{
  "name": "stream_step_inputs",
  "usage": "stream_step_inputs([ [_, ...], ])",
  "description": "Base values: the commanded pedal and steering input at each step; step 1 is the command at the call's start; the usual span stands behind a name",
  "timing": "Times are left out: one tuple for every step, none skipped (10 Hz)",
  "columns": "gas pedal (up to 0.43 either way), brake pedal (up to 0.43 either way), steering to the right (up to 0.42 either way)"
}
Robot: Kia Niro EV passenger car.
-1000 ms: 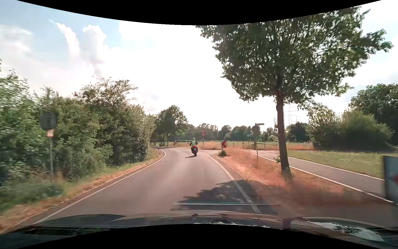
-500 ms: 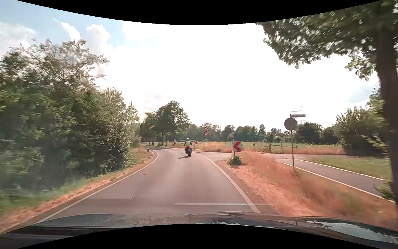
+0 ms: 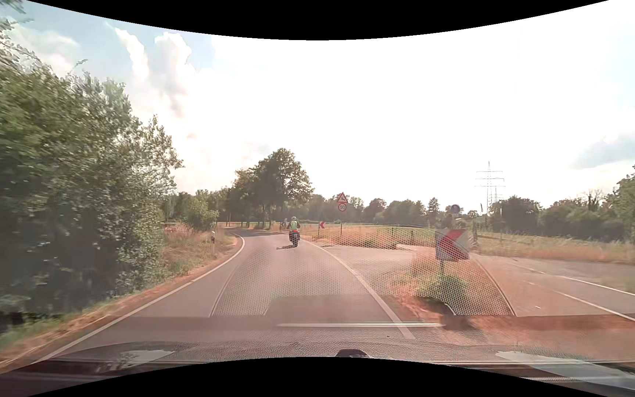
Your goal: Follow the waypoints while adhering to traffic rules and regulations
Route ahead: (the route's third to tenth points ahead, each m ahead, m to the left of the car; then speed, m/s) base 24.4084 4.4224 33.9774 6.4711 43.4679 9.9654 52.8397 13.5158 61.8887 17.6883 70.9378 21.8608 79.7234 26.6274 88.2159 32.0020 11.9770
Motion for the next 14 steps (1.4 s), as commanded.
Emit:
stream_step_inputs([
  [0.138,0.000,-0.035],
  [0.138,0.000,-0.035],
  [0.138,0.000,-0.037],
  [0.150,0.000,-0.038],
  [0.169,0.000,-0.039],
  [0.169,0.000,-0.040],
  [0.169,0.000,-0.041],
  [0.169,0.000,-0.042],
  [0.169,0.000,-0.042],
  [0.169,0.000,-0.042],
  [0.169,0.000,-0.043],
  [0.169,0.000,-0.044],
  [0.169,0.000,-0.048],
  [0.169,0.000,-0.049],
])
